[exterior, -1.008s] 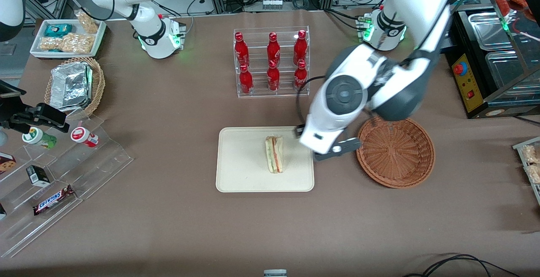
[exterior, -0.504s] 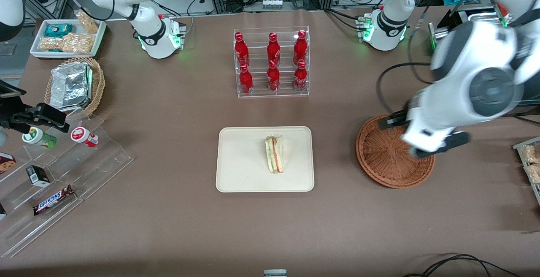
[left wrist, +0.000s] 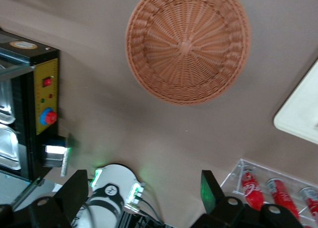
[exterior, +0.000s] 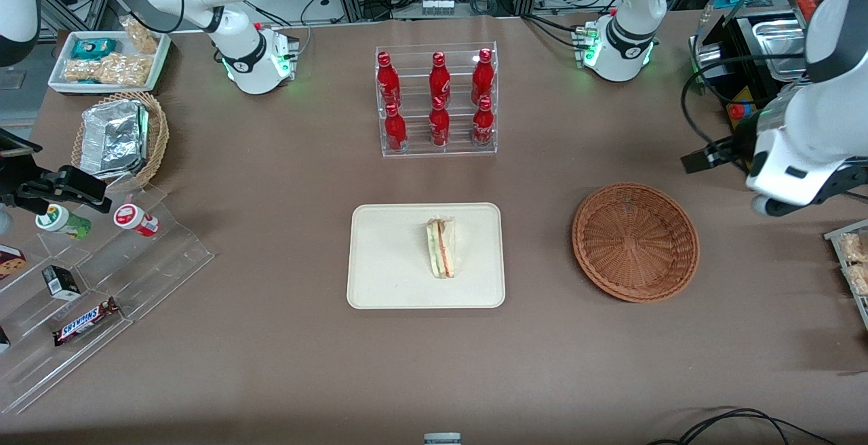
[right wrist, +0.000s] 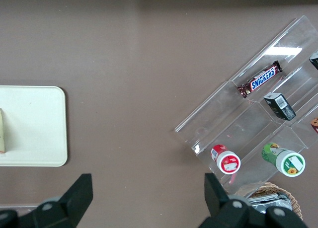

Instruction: Place sandwich from basket to tray

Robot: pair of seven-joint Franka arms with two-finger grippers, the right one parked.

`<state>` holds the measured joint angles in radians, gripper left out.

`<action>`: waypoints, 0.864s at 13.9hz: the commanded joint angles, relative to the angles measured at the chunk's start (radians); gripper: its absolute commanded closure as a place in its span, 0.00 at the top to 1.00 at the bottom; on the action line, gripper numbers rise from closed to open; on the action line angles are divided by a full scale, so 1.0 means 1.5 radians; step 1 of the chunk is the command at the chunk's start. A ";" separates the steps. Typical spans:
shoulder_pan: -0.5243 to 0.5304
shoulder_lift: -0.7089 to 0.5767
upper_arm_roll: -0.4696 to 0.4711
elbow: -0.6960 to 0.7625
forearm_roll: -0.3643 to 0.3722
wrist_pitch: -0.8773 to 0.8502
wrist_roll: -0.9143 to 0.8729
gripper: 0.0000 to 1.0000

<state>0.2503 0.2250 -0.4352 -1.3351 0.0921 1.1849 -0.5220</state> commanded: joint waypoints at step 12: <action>-0.080 -0.127 0.115 -0.064 -0.010 0.027 0.178 1.00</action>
<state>0.1516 0.0727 -0.2927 -1.3940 0.0913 1.2018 -0.2746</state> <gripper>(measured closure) 0.000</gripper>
